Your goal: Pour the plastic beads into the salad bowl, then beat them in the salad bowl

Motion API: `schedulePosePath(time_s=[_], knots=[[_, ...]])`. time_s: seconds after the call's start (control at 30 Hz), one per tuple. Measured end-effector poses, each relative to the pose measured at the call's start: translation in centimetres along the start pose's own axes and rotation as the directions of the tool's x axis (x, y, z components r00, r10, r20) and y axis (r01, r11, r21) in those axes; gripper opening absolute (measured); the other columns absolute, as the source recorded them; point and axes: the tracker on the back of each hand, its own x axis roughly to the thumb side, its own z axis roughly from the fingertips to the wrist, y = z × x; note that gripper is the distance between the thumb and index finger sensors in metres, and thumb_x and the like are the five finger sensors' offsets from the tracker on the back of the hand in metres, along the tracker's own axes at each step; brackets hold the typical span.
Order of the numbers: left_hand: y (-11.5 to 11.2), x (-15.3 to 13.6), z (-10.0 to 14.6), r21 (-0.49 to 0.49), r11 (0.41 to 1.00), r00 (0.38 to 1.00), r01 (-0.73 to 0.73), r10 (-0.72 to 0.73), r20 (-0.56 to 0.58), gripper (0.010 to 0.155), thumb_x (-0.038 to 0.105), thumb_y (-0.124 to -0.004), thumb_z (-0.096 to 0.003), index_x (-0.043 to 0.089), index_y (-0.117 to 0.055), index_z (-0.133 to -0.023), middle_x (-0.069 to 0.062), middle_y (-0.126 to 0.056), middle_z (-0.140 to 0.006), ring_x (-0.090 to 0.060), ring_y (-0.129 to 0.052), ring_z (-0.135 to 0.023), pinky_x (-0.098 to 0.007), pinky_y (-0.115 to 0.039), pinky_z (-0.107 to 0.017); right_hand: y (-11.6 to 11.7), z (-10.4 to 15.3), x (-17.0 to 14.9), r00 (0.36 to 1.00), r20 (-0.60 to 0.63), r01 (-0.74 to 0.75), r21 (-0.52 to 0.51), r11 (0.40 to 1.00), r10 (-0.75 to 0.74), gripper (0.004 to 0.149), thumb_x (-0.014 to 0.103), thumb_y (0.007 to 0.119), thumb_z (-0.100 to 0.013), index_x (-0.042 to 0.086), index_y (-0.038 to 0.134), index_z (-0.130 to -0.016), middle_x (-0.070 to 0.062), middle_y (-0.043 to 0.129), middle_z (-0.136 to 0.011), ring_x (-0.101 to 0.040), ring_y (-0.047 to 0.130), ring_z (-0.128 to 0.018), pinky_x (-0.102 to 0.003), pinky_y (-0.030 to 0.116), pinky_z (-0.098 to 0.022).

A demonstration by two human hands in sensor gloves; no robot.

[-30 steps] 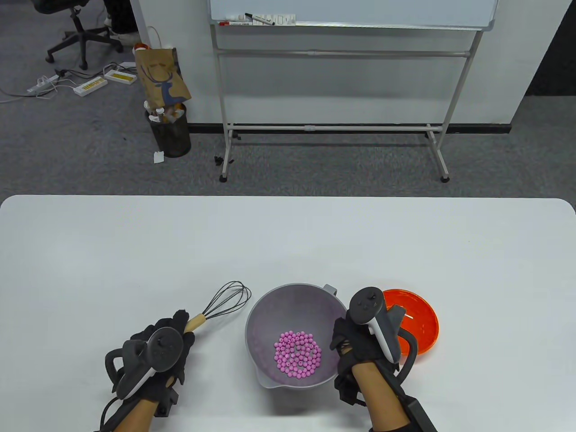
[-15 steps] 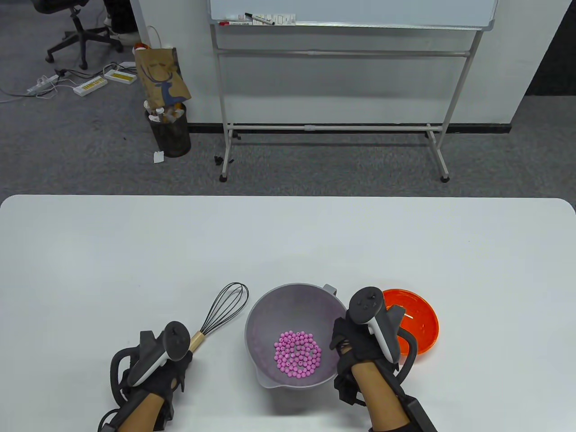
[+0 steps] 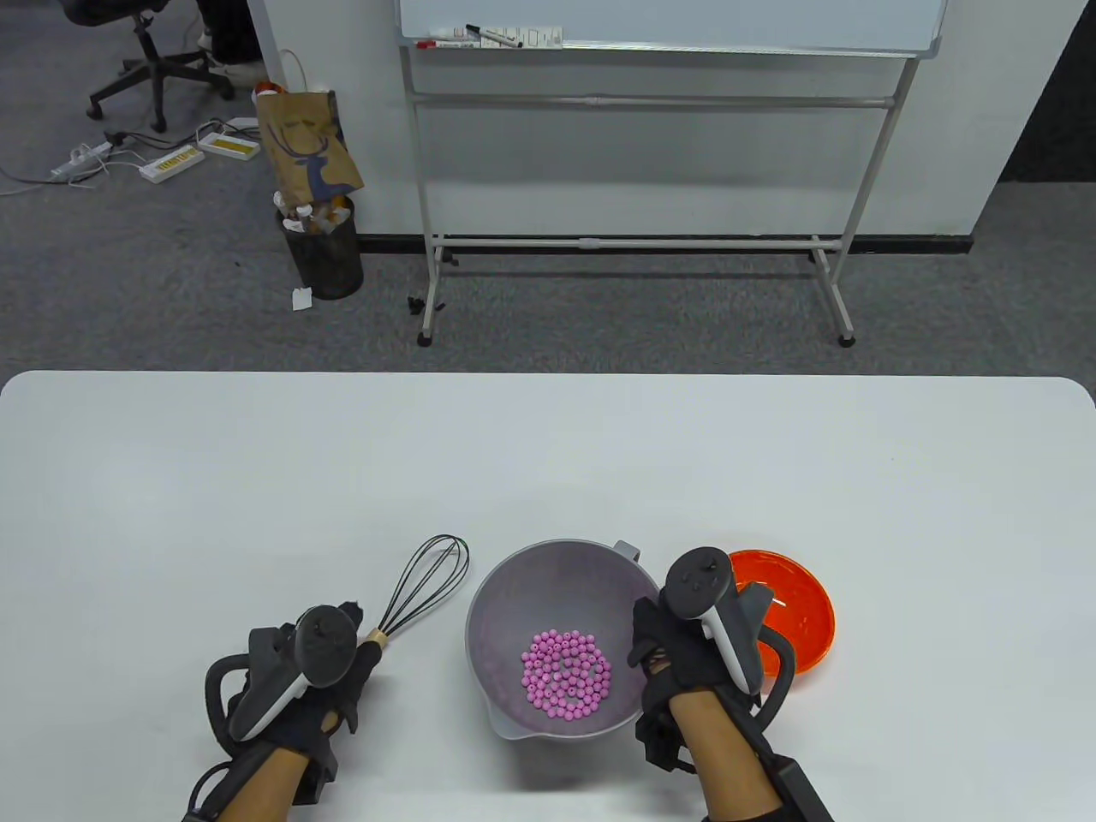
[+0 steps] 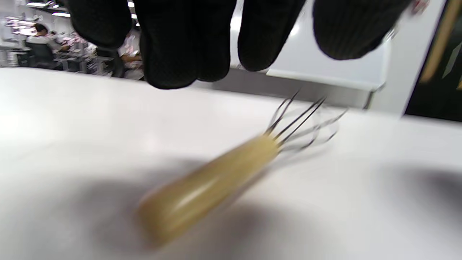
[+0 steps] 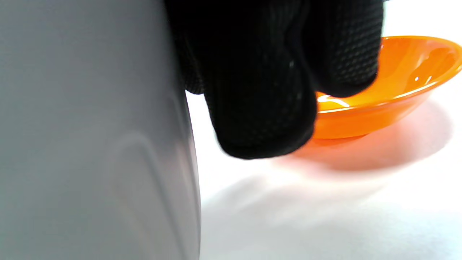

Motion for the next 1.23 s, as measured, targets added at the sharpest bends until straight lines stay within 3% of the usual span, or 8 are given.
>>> schedulePosePath(time_s=[0.1, 0.17, 0.27, 0.33, 0.43, 0.53, 0.63, 1.23], knots=[[2.8, 2.3, 1.2, 0.061, 0.991, 0.990, -0.117, 0.111, 0.089, 0.071, 0.065, -0.072, -0.0453, 0.031, -0.064, -0.107, -0.010, -0.068, -0.115, -0.037, -0.078, -0.098, -0.071, -0.051, -0.072, -1.9, 1.4, 0.3, 0.998, 0.068, 0.021, -0.090, 0.996, -0.015, 0.067, 0.056, 0.079, -0.047, 0.015, 0.068, -0.100, -0.015, 0.088, -0.088, -0.032, 0.104, -0.057, -0.051, 0.074, -0.056], [4.2, 3.8, 1.8, 0.100, 0.990, 0.985, -0.097, 0.081, 0.150, 0.076, 0.069, -0.069, -0.0449, 0.030, -0.058, -0.110, -0.011, -0.061, -0.119, -0.040, -0.070, -0.105, -0.075, -0.043, -0.072, -3.1, 2.9, 0.3, 0.985, 0.172, 0.045, -0.156, 0.987, -0.018, 0.071, 0.056, 0.080, -0.047, 0.019, 0.061, -0.105, -0.015, 0.072, -0.103, -0.038, 0.090, -0.082, -0.057, 0.060, -0.068], [4.9, 5.8, 2.6, 0.102, 0.994, 0.975, -0.042, 0.019, 0.223, 0.083, 0.074, -0.064, -0.0438, 0.032, -0.049, -0.113, -0.012, -0.047, -0.125, -0.045, -0.053, -0.113, -0.077, -0.032, -0.072, -3.9, 5.1, -0.3, 0.932, 0.362, 0.067, -0.213, 0.975, 0.015, 0.074, 0.058, 0.080, -0.046, 0.026, 0.055, -0.107, -0.008, 0.053, -0.115, -0.038, 0.065, -0.105, -0.064, 0.039, -0.077], [4.2, 6.5, 3.2, 0.101, 0.994, 0.962, -0.034, 0.005, 0.275, 0.086, 0.077, -0.060, -0.0434, 0.034, -0.039, -0.114, -0.013, -0.040, -0.127, -0.046, -0.046, -0.115, -0.077, -0.029, -0.071, -3.7, 6.7, -1.3, 0.879, 0.475, 0.079, -0.243, 0.967, 0.047, 0.074, 0.059, 0.080, -0.045, 0.028, 0.056, -0.108, -0.005, 0.047, -0.118, -0.036, 0.053, -0.113, -0.066, 0.031, -0.079], [2.3, 6.9, 3.7, 0.117, 0.993, 0.952, -0.015, -0.022, 0.305, 0.085, 0.079, -0.055, -0.0431, 0.035, -0.036, -0.114, -0.013, -0.035, -0.127, -0.047, -0.041, -0.116, -0.077, -0.027, -0.071, -2.8, 8.0, -3.3, 0.836, 0.538, 0.048, -0.274, 0.961, 0.112, 0.078, 0.064, 0.079, -0.043, 0.031, 0.054, -0.109, -0.003, 0.041, -0.121, -0.035, 0.043, -0.117, -0.068, 0.029, -0.079], [1.1, 6.5, 3.5, 0.082, 0.996, 0.954, 0.036, -0.059, 0.293, 0.085, 0.079, -0.053, -0.0426, 0.035, -0.037, -0.114, -0.012, -0.035, -0.127, -0.046, -0.040, -0.116, -0.077, -0.025, -0.070, -1.8, 8.0, -4.8, 0.840, 0.533, 0.032, -0.234, 0.972, 0.101, 0.080, 0.068, 0.078, -0.042, 0.033, 0.052, -0.110, -0.002, 0.036, -0.122, -0.034, 0.034, -0.119, -0.068, 0.028, -0.078], [1.0, 5.9, 3.7, 0.120, 0.990, 0.953, 0.071, -0.103, 0.284, 0.085, 0.079, -0.053, -0.0426, 0.035, -0.038, -0.114, -0.012, -0.036, -0.127, -0.046, -0.041, -0.116, -0.077, -0.026, -0.070, -1.3, 7.7, -5.4, 0.849, 0.521, 0.032, -0.217, 0.976, 0.088, 0.080, 0.068, 0.078, -0.042, 0.033, 0.052, -0.110, -0.001, 0.034, -0.122, -0.033, 0.032, -0.119, -0.067, 0.026, -0.079], [0.5, 4.4, 3.5, 0.078, 0.996, 0.964, 0.034, -0.053, 0.260, 0.084, 0.077, -0.057, -0.0425, 0.033, -0.042, -0.113, -0.012, -0.040, -0.126, -0.044, -0.044, -0.115, -0.077, -0.026, -0.070, -0.5, 8.2, -4.5, 0.839, 0.539, 0.033, -0.191, 0.981, 0.077, 0.081, 0.070, 0.076, -0.042, 0.032, 0.052, -0.110, -0.002, 0.036, -0.122, -0.034, 0.033, -0.118, -0.067, 0.028, -0.078]])
